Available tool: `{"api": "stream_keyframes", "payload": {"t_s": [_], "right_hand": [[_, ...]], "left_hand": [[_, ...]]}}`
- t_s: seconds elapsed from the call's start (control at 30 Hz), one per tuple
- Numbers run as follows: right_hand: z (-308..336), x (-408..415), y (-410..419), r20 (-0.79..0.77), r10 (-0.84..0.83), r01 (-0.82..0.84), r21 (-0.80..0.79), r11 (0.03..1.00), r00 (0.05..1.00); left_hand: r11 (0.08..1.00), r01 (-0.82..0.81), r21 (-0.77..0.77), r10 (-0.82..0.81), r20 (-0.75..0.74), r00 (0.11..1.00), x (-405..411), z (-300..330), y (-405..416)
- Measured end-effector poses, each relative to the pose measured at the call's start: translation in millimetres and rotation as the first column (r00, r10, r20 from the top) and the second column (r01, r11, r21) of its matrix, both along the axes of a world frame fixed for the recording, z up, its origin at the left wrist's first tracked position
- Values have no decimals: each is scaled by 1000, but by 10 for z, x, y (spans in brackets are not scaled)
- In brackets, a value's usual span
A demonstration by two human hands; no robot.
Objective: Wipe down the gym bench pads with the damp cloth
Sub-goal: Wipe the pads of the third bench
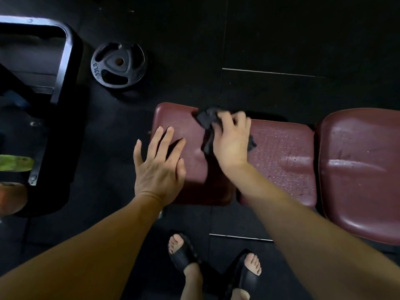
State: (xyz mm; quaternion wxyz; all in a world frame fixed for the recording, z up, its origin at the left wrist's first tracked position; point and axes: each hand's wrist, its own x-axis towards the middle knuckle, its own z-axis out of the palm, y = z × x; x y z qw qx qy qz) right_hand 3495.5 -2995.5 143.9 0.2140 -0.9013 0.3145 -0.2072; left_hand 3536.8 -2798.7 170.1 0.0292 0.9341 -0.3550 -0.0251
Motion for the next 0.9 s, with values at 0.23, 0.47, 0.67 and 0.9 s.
{"api": "stream_keyframes", "payload": {"t_s": [0.23,0.47,0.67,0.9], "right_hand": [[243,483,190,17,89,-90,12,996,996],[-15,-20,-306,-16,110,-110,-4,994,994],[170,260,-144,-29,4,-2,77,997,1000],[187,303,-175,-38,261,-262,-31,965,965]], "left_hand": [[999,-7,33,6,13,1000,1,7,1],[999,-12,45,11,9,1000,0,22,-9],[999,-8,35,7,15,1000,-2,17,9],[999,-1,38,1,1,1000,2,22,12]]}}
